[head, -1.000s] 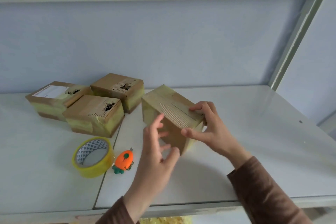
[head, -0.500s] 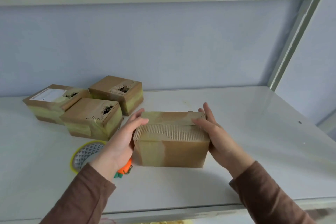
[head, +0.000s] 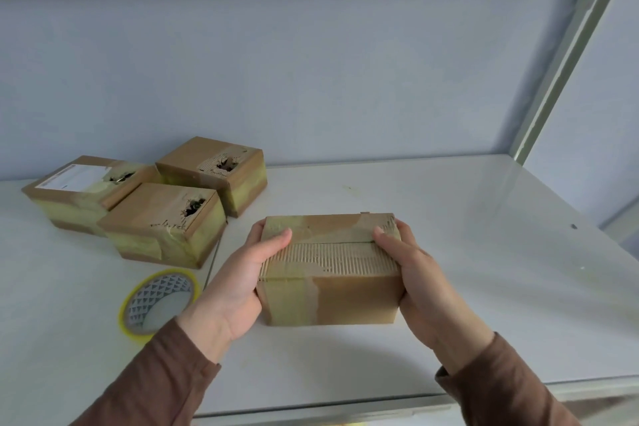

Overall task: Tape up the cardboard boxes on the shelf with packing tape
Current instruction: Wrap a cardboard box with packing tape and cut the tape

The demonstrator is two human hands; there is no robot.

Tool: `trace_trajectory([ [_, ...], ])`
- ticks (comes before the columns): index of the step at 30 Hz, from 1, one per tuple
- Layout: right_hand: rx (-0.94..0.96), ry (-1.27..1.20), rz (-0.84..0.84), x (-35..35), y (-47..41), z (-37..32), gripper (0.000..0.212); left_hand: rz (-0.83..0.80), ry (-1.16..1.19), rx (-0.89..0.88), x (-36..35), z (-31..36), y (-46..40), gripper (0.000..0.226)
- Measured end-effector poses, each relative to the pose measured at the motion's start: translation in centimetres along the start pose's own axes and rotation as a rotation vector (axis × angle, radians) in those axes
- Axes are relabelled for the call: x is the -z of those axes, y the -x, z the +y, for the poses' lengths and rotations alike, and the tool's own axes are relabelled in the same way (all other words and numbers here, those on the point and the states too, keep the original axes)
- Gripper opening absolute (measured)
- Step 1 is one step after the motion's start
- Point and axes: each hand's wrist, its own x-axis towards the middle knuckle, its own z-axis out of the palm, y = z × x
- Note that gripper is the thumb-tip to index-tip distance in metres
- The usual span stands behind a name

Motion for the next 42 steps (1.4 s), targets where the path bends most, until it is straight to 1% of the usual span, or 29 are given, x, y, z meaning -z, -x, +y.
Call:
trace_trajectory([
  [4, -0.006, 0.029, 0.01, -0.1, -0.5, -0.3, 0.023, 0.052, -0.01, -0.047, -0.2, 0.0, -0.3, 0.03],
  [7, 0.001, 0.021, -0.037, 0.1, -0.5, -0.9, 0.025, 0.021, -0.021, -0.082, -0.3, -0.1, -0.2, 0.02],
  [9, 0.079, 0.035, -0.107, 0.4, -0.3, -1.5, 0.027, -0.064, -0.032, -0.171, 0.0, 0.2, 0.2, 0.014],
  [12, 0.2, 0.12, -0.181, 0.9, 0.3, -1.9, 0.034, -0.116, -0.055, -0.368, 0.7, 0.4, 0.8, 0.03],
  [13, 0.231, 0.165, -0.189, 1.1, 0.6, -1.5, 0.032, -0.113, -0.123, -0.432, 0.9, 0.2, 1.1, 0.031],
  [14, 0.261, 0.196, -0.189, 1.3, 0.8, -0.9, 0.028, -0.104, -0.22, -0.482, 1.2, -0.4, 1.4, 0.026],
  [15, 0.288, 0.212, -0.188, 1.8, 1.0, -0.1, 0.021, -0.106, -0.306, -0.504, 1.5, -1.1, 1.7, 0.018],
  [16, 0.305, 0.222, -0.192, 2.2, 1.3, 0.6, 0.016, -0.13, -0.361, -0.505, 1.8, -1.7, 2.1, 0.02],
  [17, 0.321, 0.235, -0.207, 2.6, 1.5, 1.1, 0.028, -0.16, -0.379, -0.494, 2.3, -2.3, 2.3, 0.039],
  [18, 0.324, 0.225, -0.223, 3.0, 1.6, 1.4, 0.045, -0.18, -0.369, -0.484, 2.6, -2.6, 2.5, 0.058],
  [19, 0.301, 0.209, -0.213, 3.2, 1.7, 1.4, 0.059, -0.164, -0.347, -0.461, 3.0, -2.6, 2.5, 0.07],
  [20, 0.259, 0.172, -0.175, 3.4, 1.7, 1.2, 0.068, -0.113, -0.291, -0.428, 3.1, -2.1, 2.5, 0.076],
  [22, 0.133, 0.103, -0.098, 3.6, 1.5, 0.6, 0.083, 0.021, -0.132, -0.253, 2.9, -1.1, 2.0, 0.08],
  [24, 0.003, 0.053, -0.089, 3.4, 1.2, 0.3, 0.09, 0.045, -0.005, -0.071, 2.4, -0.6, 1.5, 0.08],
  [25, -0.058, 0.025, -0.117, 3.0, 1.1, 0.3, 0.086, 0.026, -0.012, -0.011, 1.9, -0.6, 1.5, 0.08],
  [27, -0.12, -0.012, -0.189, 1.8, 1.5, 0.3, 0.064, -0.03, -0.063, 0.062, 0.8, -0.9, 1.6, 0.08],
  [28, -0.124, -0.012, -0.186, 1.2, 1.6, 0.4, 0.051, -0.036, -0.071, 0.074, 0.4, -1.2, 1.6, 0.078],
  [29, -0.124, -0.025, -0.157, 0.8, 1.8, 0.4, 0.044, -0.028, -0.067, 0.076, 0.2, -1.3, 1.5, 0.075],
  [31, -0.118, -0.061, -0.104, 0.7, 1.8, 0.4, 0.041, 0.001, -0.06, 0.065, -0.1, -1.4, 1.5, 0.068],
  [33, -0.105, -0.066, -0.084, 0.8, 1.6, 0.4, 0.04, 0.02, -0.051, 0.052, -0.1, -1.3, 1.4, 0.062],
  [36, -0.106, -0.043, -0.069, 0.6, 1.7, 0.6, 0.039, 0.02, -0.05, 0.043, -0.1, -1.5, 1.5, 0.06],
  [38, -0.102, -0.031, -0.099, 0.8, 2.0, 0.4, 0.041, -0.001, -0.078, 0.027, -0.2, -1.4, 2.0, 0.061],
  [40, -0.023, 0.029, -0.144, 1.1, 2.2, -0.6, 0.042, -0.037, -0.112, -0.051, -0.1, -0.9, 2.2, 0.058],
  [41, 0.044, 0.069, -0.149, 1.2, 2.2, -1.2, 0.042, -0.063, -0.136, -0.121, -0.2, -0.5, 2.3, 0.05],
  [42, 0.128, 0.109, -0.142, 1.4, 2.0, -1.8, 0.043, -0.086, -0.17, -0.213, -0.4, -0.1, 2.3, 0.038],
])
